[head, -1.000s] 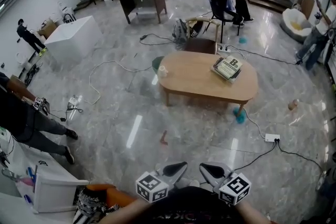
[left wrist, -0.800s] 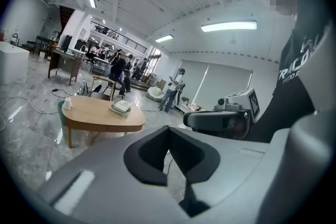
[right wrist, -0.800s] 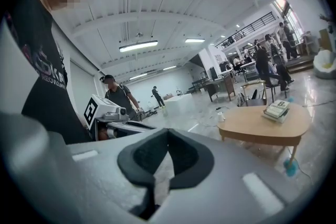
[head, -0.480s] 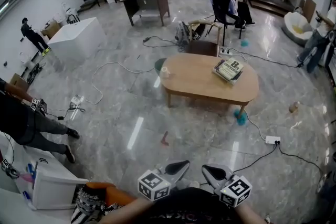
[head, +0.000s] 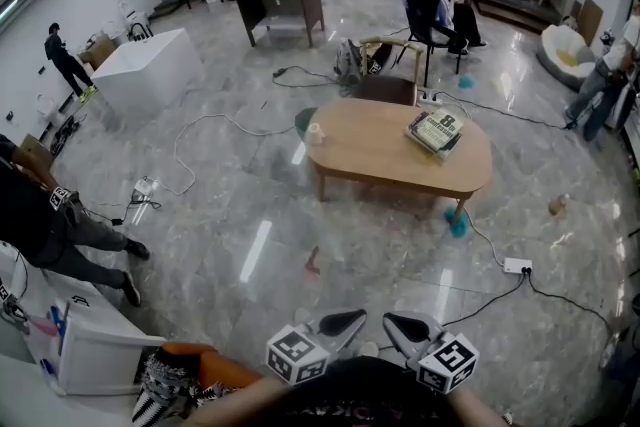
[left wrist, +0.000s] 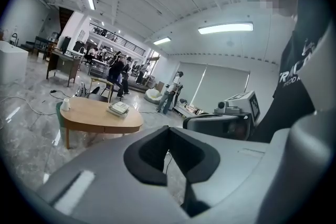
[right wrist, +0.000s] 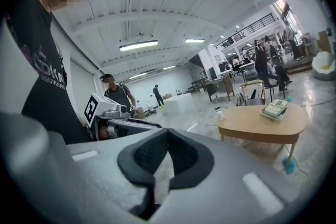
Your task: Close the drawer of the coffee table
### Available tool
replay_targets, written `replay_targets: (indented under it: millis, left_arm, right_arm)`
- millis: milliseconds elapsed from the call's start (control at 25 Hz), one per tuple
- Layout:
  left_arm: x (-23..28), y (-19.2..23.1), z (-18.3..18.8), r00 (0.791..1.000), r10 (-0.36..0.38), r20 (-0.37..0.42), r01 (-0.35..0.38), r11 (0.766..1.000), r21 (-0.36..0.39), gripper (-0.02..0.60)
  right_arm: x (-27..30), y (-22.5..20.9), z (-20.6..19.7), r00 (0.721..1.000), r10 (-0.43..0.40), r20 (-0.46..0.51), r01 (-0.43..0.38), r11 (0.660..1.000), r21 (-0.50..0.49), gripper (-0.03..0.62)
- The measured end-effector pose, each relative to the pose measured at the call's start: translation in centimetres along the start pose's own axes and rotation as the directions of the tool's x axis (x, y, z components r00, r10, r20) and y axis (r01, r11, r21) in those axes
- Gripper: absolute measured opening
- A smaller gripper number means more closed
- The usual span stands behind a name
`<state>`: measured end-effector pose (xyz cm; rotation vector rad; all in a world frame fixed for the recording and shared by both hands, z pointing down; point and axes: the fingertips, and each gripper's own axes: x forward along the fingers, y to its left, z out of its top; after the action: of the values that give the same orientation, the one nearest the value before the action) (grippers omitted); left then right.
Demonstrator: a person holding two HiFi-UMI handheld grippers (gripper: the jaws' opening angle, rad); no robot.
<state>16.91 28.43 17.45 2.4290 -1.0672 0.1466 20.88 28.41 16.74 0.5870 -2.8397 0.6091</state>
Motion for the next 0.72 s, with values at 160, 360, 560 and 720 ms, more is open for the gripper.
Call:
replay_targets:
  millis: [160, 360, 560, 720]
  left_arm:
    - [-0.3, -0.6, -0.5, 1.0, -0.005, -0.006, 0.005, 1.0, 0.017, 0.005]
    - [-0.7, -0.5, -0.6, 1.0, 0.001, -0.005, -0.001, 1.0, 0.02, 0.005]
    - [-0.8, -0.7, -0.7, 1.0, -0.001, -0.011, 0.001, 1.0, 0.024, 0.005]
    - [-1.2, -0.4, -0.8, 1.0, 0.001, -0.01, -0.001, 1.0, 0.015, 0.005]
  right_arm:
    - [0.1, 0.3, -0.3, 1.0, -0.004, -0.002, 0.004, 1.0, 0.005, 0.002]
    - [0.3, 0.4, -0.5, 1.0, -0.003, -0.008, 0.003, 1.0, 0.003, 0.002]
    - [0.3, 0.6, -0.6, 1.0, -0.003, -0.014, 0.003, 1.0, 0.007, 0.002]
    - [0.6, 0.9, -0.5, 1.0, 0.002, -0.009, -0.002, 1.0, 0.005, 0.002]
